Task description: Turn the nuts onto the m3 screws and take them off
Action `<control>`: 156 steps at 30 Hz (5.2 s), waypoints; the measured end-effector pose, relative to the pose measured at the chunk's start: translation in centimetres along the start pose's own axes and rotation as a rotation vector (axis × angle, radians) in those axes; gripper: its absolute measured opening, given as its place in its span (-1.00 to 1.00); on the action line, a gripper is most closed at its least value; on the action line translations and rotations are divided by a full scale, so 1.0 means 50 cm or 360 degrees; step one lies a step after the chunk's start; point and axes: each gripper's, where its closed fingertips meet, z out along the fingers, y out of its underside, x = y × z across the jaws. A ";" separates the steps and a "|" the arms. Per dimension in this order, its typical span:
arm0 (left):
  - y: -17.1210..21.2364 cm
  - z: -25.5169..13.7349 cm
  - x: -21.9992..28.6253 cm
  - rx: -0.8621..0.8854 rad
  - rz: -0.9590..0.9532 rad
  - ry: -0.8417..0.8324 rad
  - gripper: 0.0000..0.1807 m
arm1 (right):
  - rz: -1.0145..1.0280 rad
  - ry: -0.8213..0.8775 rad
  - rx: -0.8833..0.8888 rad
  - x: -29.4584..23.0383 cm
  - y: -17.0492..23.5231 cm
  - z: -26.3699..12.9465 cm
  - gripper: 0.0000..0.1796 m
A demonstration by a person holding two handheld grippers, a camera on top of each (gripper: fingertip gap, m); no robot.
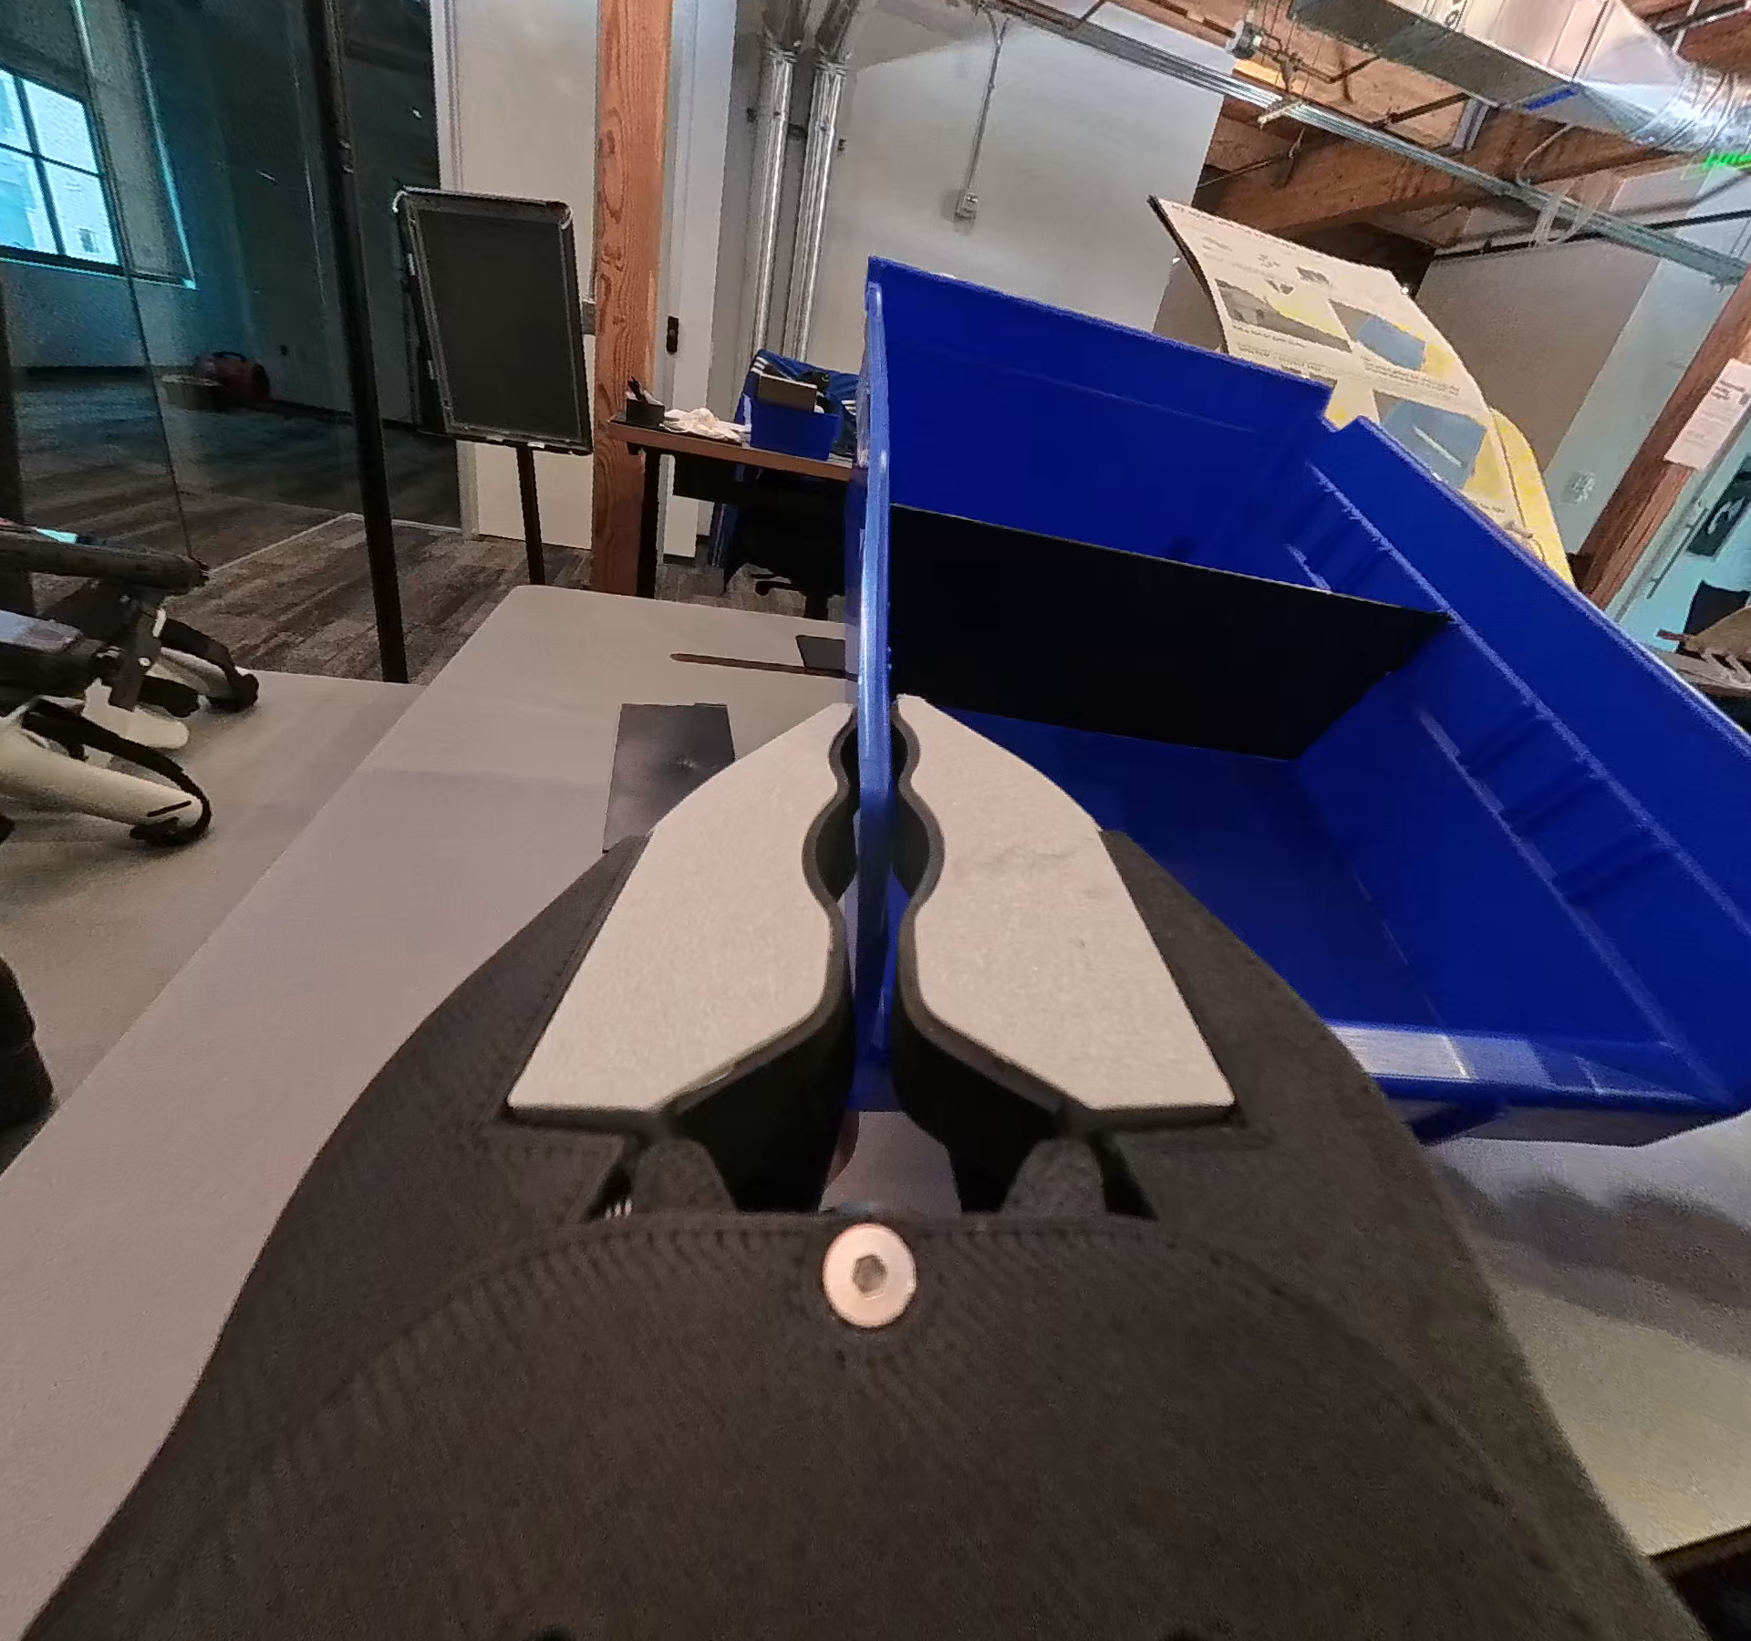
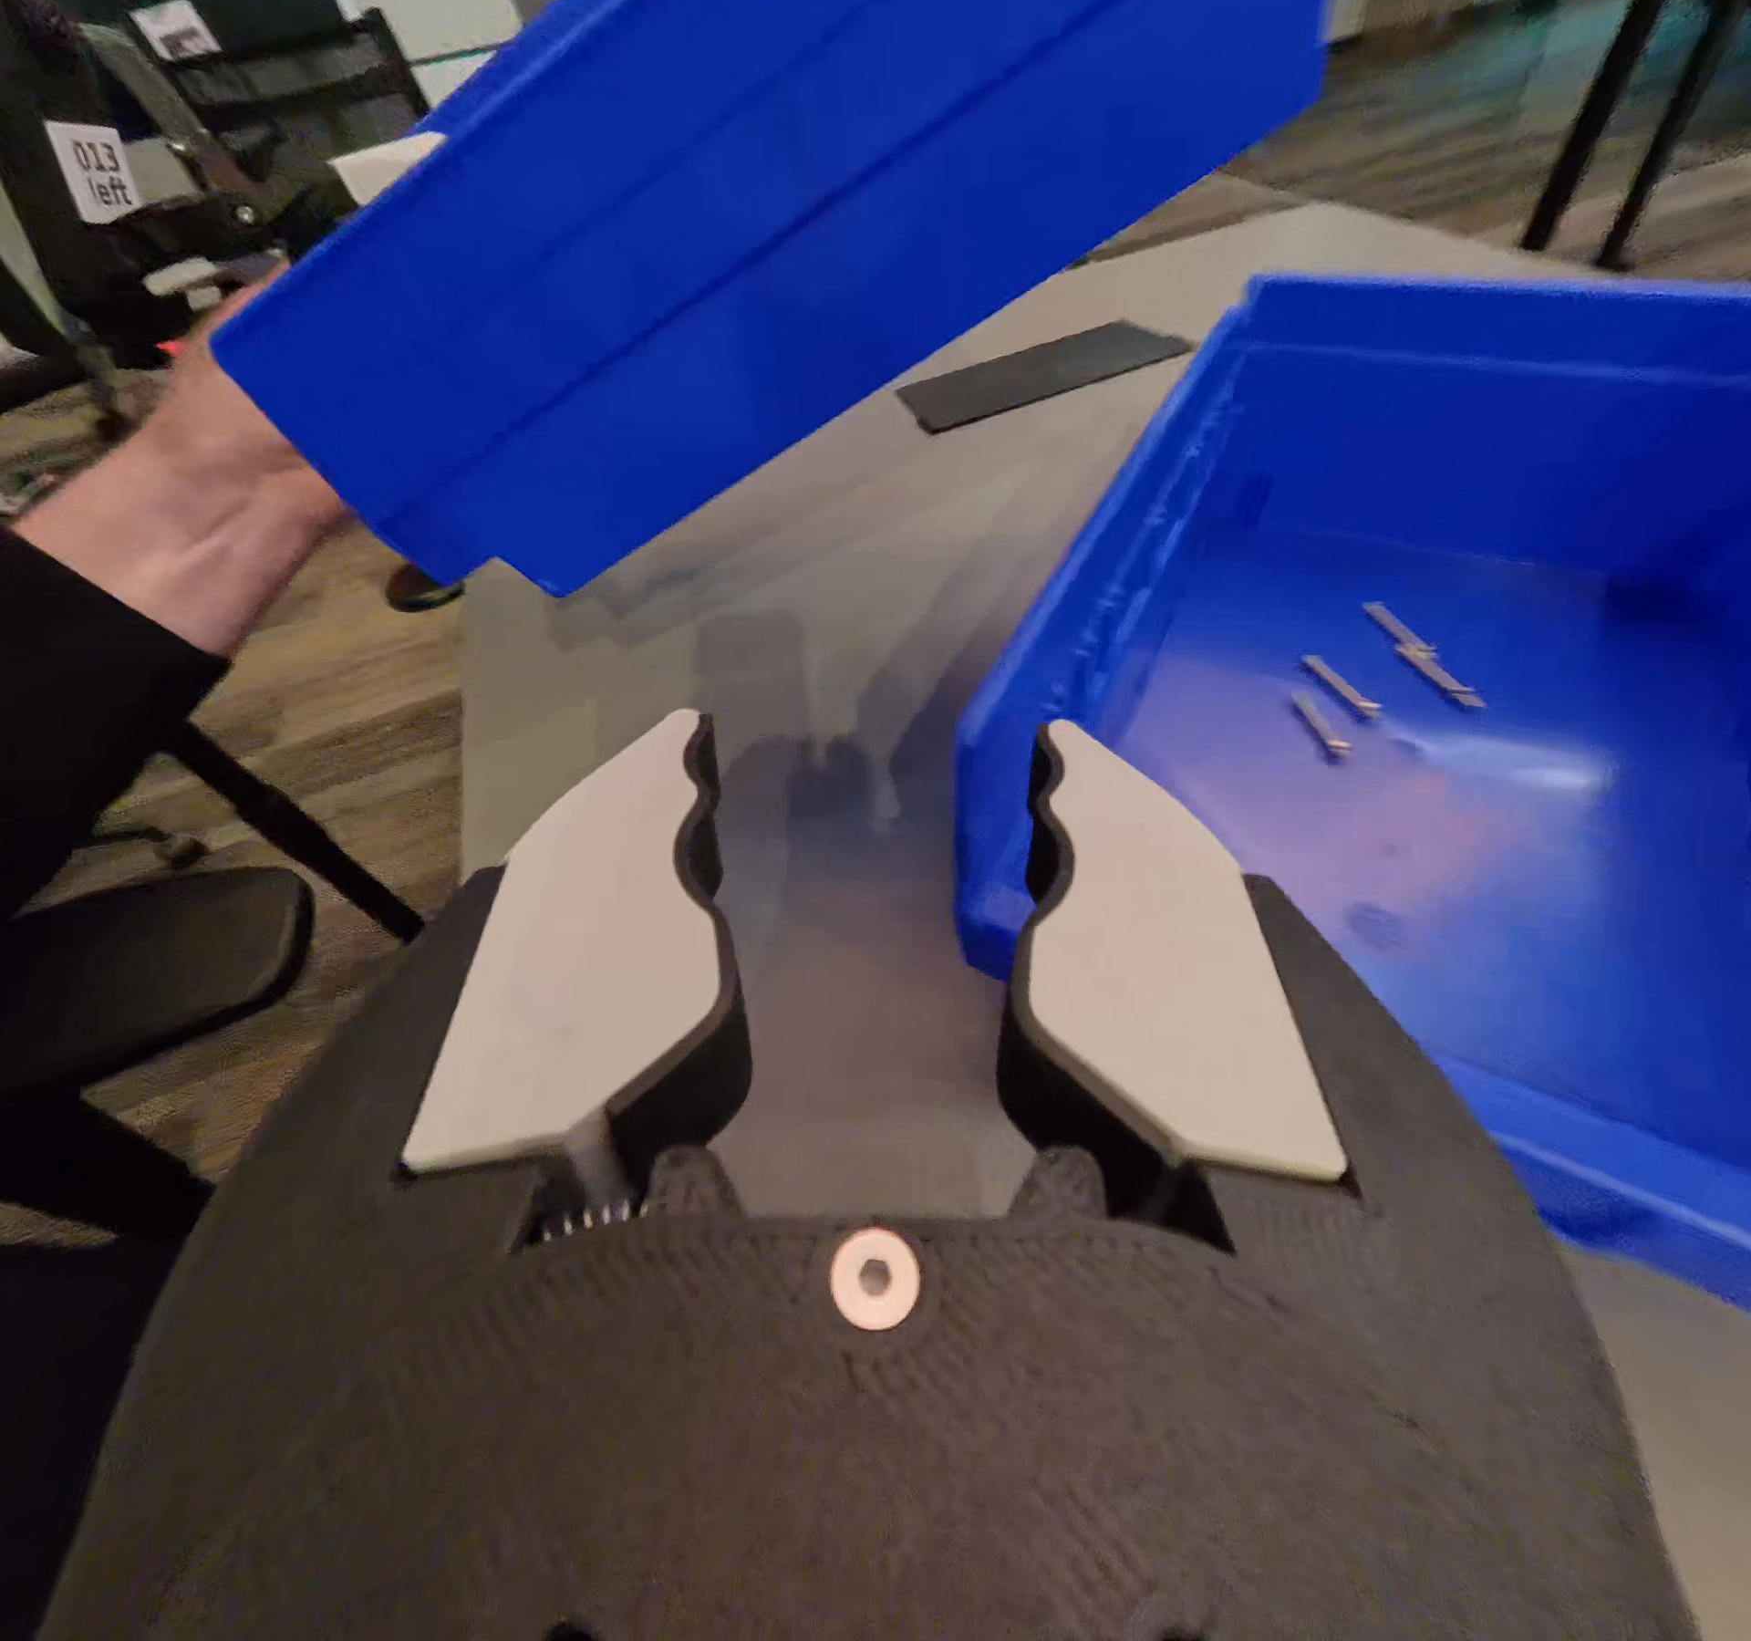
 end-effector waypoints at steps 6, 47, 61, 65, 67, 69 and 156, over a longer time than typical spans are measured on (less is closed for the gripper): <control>-0.008 -0.005 0.004 0.0024 -0.0025 0.0004 -0.98 | -0.0074 0.0603 0.0043 0.225 -0.012 -0.223 -0.49; 0.006 0.088 0.306 0.0046 0.0104 0.0283 -0.98 | 0.0348 0.0149 0.0418 0.051 -0.147 -0.207 -0.26; 0.126 0.202 0.636 -0.0134 -0.0020 0.0706 -0.97 | 0.0526 0.0584 0.0584 0.102 -0.071 -0.432 -0.10; 0.166 0.228 0.724 -0.0202 -0.0069 0.0852 -0.97 | 0.0602 0.0642 0.0683 0.112 -0.035 -0.526 -0.12; 0.189 0.238 0.771 -0.0249 -0.0085 0.0927 -0.97 | 0.0647 0.0710 0.0709 0.122 -0.009 -0.571 -0.15; 0.220 0.253 0.812 -0.0332 -0.0096 0.0987 -0.97 | 0.0701 0.0783 0.0704 0.136 0.023 -0.606 -0.14; 0.190 0.215 0.224 -0.0654 0.0728 -0.0313 -0.47 | -0.0028 -0.0050 0.0161 0.177 -0.036 -0.058 -0.49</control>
